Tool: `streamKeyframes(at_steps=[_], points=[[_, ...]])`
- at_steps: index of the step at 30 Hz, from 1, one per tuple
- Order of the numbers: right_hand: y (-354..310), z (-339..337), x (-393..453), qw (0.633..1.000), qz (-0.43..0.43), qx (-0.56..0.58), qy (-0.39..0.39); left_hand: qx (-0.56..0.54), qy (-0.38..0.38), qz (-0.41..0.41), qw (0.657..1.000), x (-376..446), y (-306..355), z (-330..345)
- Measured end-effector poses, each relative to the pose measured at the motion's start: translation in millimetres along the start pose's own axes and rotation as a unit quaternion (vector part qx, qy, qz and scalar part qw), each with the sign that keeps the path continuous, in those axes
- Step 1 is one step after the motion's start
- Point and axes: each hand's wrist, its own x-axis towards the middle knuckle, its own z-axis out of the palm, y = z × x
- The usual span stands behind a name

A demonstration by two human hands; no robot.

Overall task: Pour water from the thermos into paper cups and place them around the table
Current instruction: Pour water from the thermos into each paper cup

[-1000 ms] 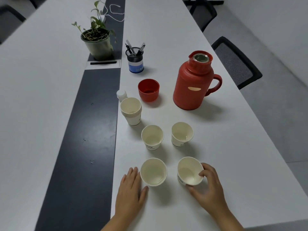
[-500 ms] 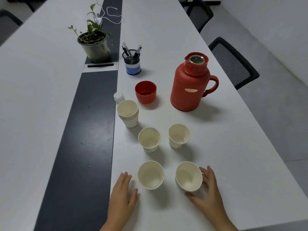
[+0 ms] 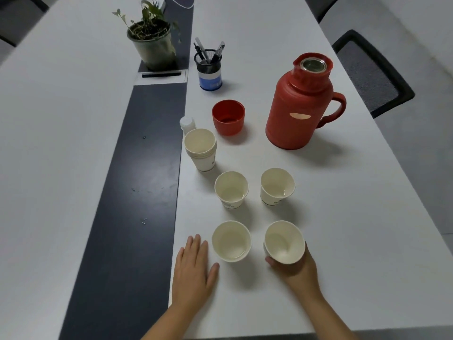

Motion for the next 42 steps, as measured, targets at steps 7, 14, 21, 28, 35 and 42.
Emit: streamKeyframes(at_steps=[7, 14, 21, 28, 35, 42], points=[[-0.5, -9.9, 2.0, 0.998, -0.042, -0.032, -0.039, -0.213, 0.090, -0.057, 0.971, 11.9, -7.1, -4.0], [-14.9, -97.3, 56.7, 0.999, -0.020, 0.016, -0.036, -0.264, 0.247, 0.076, 0.929, 51.6, 40.8, -85.5], [-96.0, -133.0, 177.5, 0.989, -0.141, 0.031, 0.017, -0.321, 0.220, 0.134, 0.911, 141.2, 142.2, -117.9], [-141.4, -127.5, 284.3, 0.985, -0.162, -0.030, -0.060, -0.386, 0.114, 0.000, 0.915, 238.2, 197.5, -117.8], [-150.1, -120.0, 335.0, 0.968, -0.141, -0.038, -0.205, -0.435, 0.059, 0.063, 0.896, 288.6, 204.1, -132.0], [-142.5, -130.6, 306.9, 0.975, -0.174, 0.022, -0.133, -0.434, 0.043, 0.076, 0.896, 267.2, 210.4, -130.6]])
